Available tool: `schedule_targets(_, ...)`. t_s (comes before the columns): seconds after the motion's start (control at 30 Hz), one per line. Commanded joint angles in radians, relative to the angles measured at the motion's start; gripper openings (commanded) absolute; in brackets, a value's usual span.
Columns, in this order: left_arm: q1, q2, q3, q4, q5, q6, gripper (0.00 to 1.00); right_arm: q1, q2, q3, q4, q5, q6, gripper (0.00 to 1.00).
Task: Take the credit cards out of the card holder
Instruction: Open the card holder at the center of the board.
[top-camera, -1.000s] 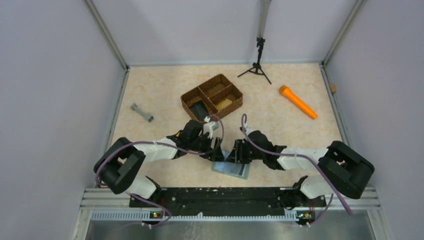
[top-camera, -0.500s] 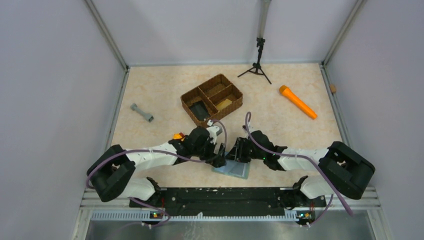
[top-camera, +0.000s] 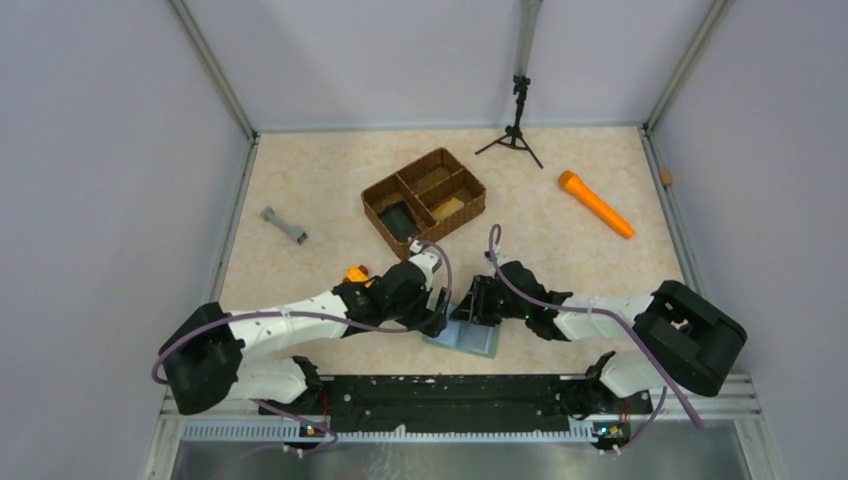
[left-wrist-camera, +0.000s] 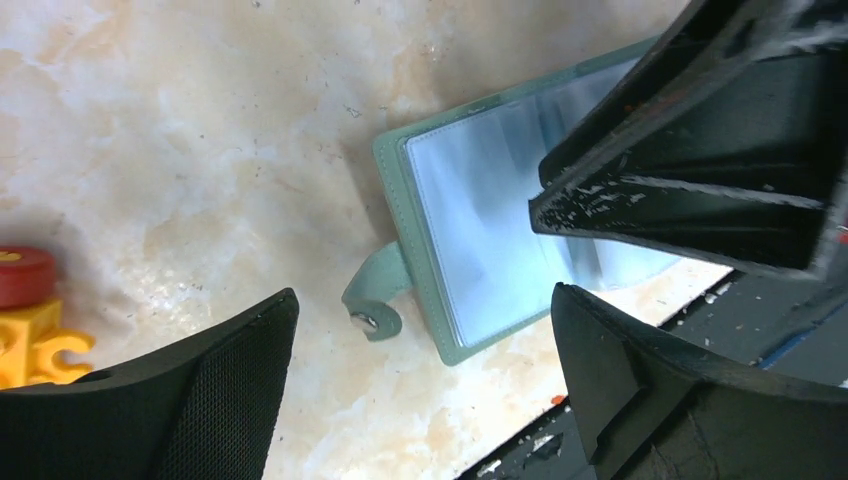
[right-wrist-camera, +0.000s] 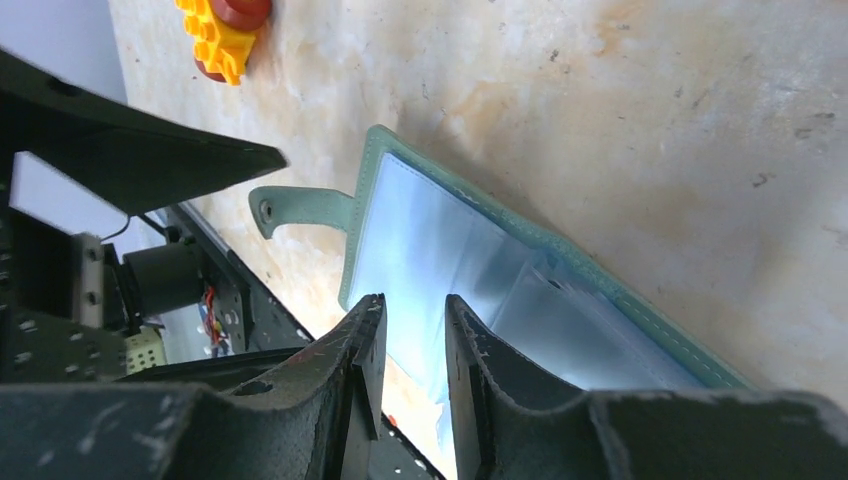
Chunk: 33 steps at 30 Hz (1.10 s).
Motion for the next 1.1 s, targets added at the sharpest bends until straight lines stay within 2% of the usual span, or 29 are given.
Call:
schedule_targets(0.0, -0.03, -0.085, 0.0, -0.06, -0.087, -0.022, 0.99, 0.011, -0.057, 0.073, -0.091, 0.043, -0.065, 0.3)
schedule_targets(0.3, -0.2, -0.036, 0.191, -0.352, -0.376, -0.088, 0.99, 0.007, -0.345, 0.07, -0.445, 0.199, -0.164, 0.37)
schedule_targets(0.43, -0.284, 0.027, 0.317, -0.429, -0.423, -0.106, 0.99, 0.002, -0.467, 0.048, -0.597, 0.27, -0.188, 0.52)
schedule_targets(0.57, -0.33, 0.14, 0.425, -0.414, -0.359, -0.113, 0.99, -0.002, -0.574, -0.012, -0.658, 0.259, -0.172, 0.55)
schedule_targets(0.77, -0.329, 0.323, 0.502, -0.311, -0.231, -0.099, 0.99, -0.019, -0.674, -0.1, -0.672, 0.235, -0.129, 0.54)
schedule_targets(0.9, -0.278, 0.386, 0.491, -0.25, -0.147, -0.075, 0.98, -0.022, -0.652, -0.144, -0.634, 0.18, -0.097, 0.5)
schedule_targets(1.07, -0.198, 0.381, 0.413, -0.145, -0.007, -0.064, 0.96, -0.023, -0.628, -0.227, -0.505, 0.11, -0.043, 0.42)
